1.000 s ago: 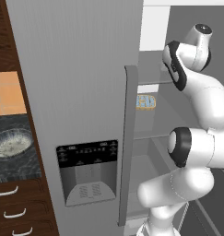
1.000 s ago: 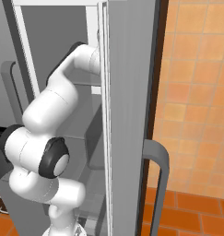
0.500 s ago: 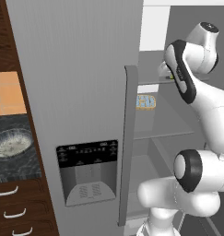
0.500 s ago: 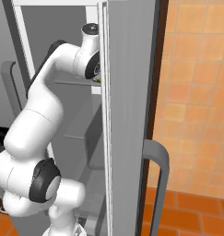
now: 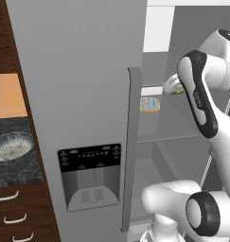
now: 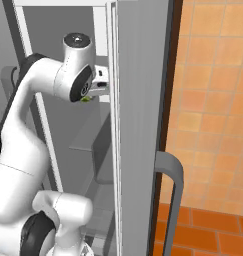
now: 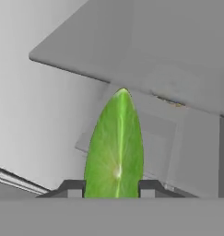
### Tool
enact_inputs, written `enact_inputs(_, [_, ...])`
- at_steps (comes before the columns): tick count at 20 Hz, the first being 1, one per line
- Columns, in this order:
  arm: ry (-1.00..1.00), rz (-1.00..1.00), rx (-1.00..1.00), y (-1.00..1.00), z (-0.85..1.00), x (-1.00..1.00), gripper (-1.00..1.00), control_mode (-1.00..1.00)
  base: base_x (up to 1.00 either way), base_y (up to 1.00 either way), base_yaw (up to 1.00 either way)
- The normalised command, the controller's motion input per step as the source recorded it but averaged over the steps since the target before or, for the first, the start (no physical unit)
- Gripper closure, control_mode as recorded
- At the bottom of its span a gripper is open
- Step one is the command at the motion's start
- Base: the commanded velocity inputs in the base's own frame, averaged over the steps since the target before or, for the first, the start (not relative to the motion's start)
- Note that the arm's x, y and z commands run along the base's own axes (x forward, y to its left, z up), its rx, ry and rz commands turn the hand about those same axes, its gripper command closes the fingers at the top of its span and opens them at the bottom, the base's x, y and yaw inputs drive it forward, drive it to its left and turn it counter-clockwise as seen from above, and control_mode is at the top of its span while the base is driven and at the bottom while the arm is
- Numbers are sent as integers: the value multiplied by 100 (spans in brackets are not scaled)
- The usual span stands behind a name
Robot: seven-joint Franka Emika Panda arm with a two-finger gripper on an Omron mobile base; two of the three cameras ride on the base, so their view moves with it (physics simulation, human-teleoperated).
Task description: Grab a lemon wedge from the fridge and one ice cube from the ice bowl, and put them in the glass of lemonade.
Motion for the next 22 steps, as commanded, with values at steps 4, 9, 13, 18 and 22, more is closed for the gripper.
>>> enact_inputs(4, [0,9,-2,54,-12,-100,100,-100,0,0,0])
enact_inputs(9, [0,-1,-1,13,-13,-100,100,-100,0,0,0])
enact_inputs(13, [2,-14,0,0,-13,-88,100,-100,0,0,0])
enact_inputs(18, [10,-9,0,0,-37,-45,100,-100,0,0,0])
enact_inputs(22, [3,0,0,0,-31,-35,100,-100,0,0,0])
